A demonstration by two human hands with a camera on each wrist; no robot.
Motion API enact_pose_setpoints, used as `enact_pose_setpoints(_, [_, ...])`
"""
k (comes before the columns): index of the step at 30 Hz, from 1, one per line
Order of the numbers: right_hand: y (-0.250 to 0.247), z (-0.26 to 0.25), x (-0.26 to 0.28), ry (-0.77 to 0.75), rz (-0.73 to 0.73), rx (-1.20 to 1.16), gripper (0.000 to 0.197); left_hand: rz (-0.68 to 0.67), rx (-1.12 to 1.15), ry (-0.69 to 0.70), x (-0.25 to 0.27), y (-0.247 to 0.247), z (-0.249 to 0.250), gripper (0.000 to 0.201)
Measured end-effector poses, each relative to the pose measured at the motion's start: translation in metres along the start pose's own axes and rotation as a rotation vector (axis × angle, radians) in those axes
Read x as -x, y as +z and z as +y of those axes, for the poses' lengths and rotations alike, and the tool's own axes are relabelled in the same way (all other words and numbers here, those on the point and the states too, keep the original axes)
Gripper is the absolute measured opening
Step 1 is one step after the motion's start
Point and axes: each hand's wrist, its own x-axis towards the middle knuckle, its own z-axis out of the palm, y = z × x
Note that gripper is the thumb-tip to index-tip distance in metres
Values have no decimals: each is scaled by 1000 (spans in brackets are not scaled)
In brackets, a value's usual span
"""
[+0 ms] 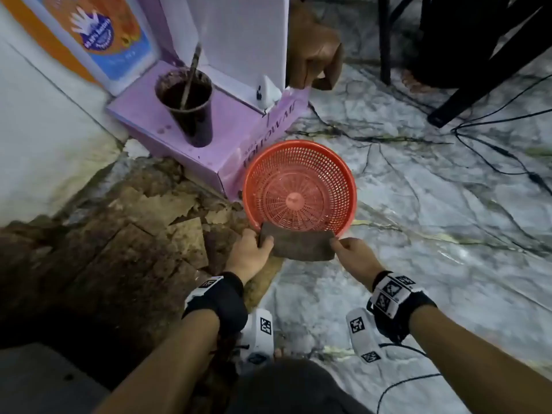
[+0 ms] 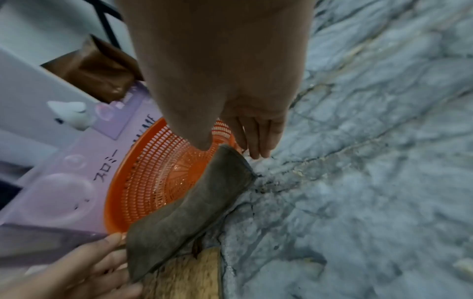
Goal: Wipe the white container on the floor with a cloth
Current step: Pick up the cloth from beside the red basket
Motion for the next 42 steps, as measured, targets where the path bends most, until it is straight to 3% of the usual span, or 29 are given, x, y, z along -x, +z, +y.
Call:
enact_pose_setpoints(4, [10,10,-12,30,-84,-331,42,39,24,-48,-5,16,0,48])
enact_pose_setpoints(8, [23,21,-24,41,-36,-517,32,104,153,-45,-8,22,-5,41])
enact_pose_setpoints(11, [27,31,-28,8,18,-379,37,118,140,-36,-6,18,-12,40])
enact_pose_setpoints(13, [23,31,-28,-11,84,-276,52,128,90,-12,-1,12,-12,42])
enact_pose_setpoints(15, [19,29,-25,-18,101,-284,57,142,26,49,5,7,-9,42])
enact_pose_setpoints(24, [-12,7,2,-396,42,-277,47,227,22,317,50,-29,12,31])
enact_pose_setpoints(28, [-40,-30,29,-551,8,-285,39,328,27,412,92,-65,27,32])
enact_pose_setpoints(32, [-64,-78,72,-690,-67,-248,36,467,152,383,138,-102,37,25])
enact_pose_setpoints(34, [-76,-102,99,-778,-107,-256,21,522,237,389,167,-119,41,22])
enact_pose_setpoints(38, [-98,-150,161,-936,-222,-189,10,670,334,414,234,-153,44,12])
enact_pose_setpoints(42, [-108,-193,236,-1097,-281,-32,12,804,397,406,312,-185,37,11])
